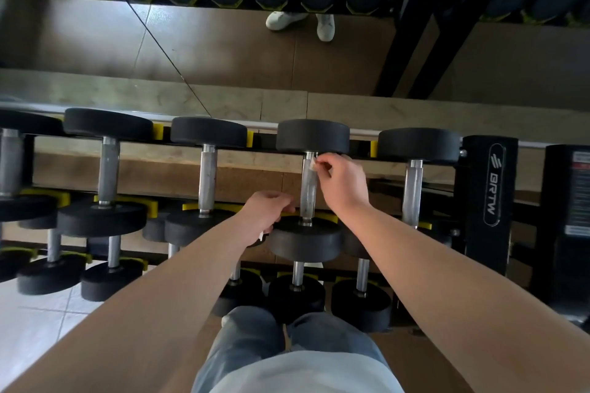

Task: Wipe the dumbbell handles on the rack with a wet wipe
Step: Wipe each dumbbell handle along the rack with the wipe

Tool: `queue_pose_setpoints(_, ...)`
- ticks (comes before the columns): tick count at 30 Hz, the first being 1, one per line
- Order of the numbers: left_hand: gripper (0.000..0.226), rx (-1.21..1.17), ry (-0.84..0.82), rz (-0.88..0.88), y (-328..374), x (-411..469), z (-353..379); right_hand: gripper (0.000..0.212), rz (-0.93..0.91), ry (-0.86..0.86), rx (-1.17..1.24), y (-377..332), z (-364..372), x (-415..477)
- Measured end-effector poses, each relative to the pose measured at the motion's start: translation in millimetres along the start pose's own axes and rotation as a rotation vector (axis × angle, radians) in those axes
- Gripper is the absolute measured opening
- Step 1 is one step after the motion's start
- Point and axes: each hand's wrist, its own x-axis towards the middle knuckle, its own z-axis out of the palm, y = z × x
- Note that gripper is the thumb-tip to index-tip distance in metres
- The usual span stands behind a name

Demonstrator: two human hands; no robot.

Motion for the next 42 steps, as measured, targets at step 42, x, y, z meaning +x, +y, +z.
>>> queue_pose_setpoints(42, 0.024, 0.020, -0.011, 0.020, 14.0, 8.3, 2.9, 0.017, 0.437, -0.676, -0.078, 10.5, 3.5, -13.0)
